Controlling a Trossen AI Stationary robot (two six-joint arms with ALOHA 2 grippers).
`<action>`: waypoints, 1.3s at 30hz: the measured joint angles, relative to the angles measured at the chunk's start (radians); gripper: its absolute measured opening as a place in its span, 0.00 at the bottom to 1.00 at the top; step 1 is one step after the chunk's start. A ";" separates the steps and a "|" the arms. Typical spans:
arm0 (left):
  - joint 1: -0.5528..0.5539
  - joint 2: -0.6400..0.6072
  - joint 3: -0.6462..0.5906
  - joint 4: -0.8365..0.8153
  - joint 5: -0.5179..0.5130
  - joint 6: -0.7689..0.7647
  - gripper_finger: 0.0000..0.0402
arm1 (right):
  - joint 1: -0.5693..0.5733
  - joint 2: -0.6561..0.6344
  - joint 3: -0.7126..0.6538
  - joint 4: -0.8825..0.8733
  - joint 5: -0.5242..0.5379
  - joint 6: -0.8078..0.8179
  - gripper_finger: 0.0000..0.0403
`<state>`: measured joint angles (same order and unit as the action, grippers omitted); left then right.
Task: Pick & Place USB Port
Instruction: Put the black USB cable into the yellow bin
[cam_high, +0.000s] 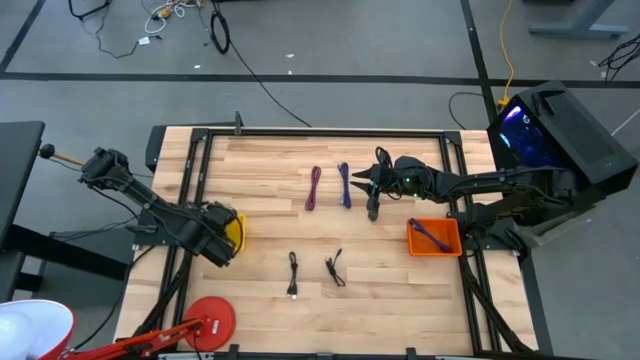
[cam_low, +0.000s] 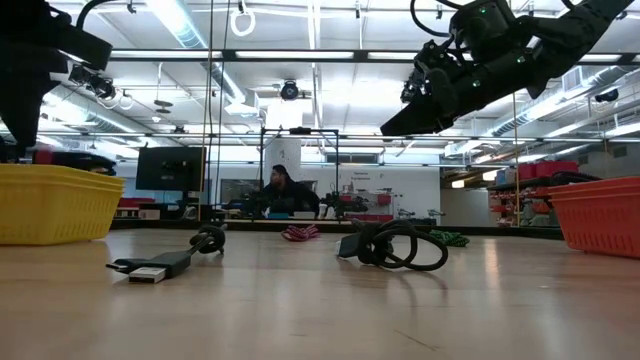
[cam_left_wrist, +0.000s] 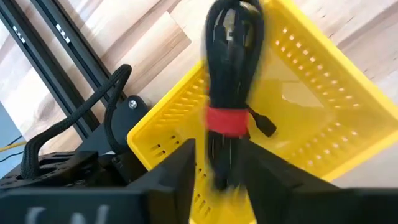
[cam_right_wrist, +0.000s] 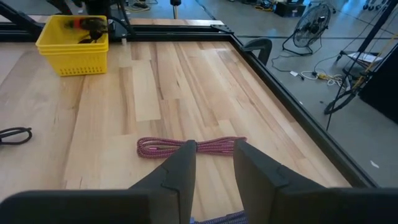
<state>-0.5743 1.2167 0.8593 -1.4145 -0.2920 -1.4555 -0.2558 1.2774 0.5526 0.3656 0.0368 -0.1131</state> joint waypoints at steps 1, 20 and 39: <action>0.000 0.000 0.000 0.000 0.000 0.000 0.36 | 0.000 0.000 0.000 0.000 0.000 0.000 0.27; 0.045 0.000 0.052 0.274 -0.150 0.100 0.45 | 0.000 0.000 0.000 0.000 0.000 0.000 0.27; 0.166 0.275 0.044 0.806 0.055 0.096 0.45 | 0.000 0.000 0.000 0.000 0.000 -0.027 0.27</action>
<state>-0.4083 1.4913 0.9031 -0.6086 -0.2372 -1.3592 -0.2558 1.2777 0.5526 0.3656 0.0368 -0.1401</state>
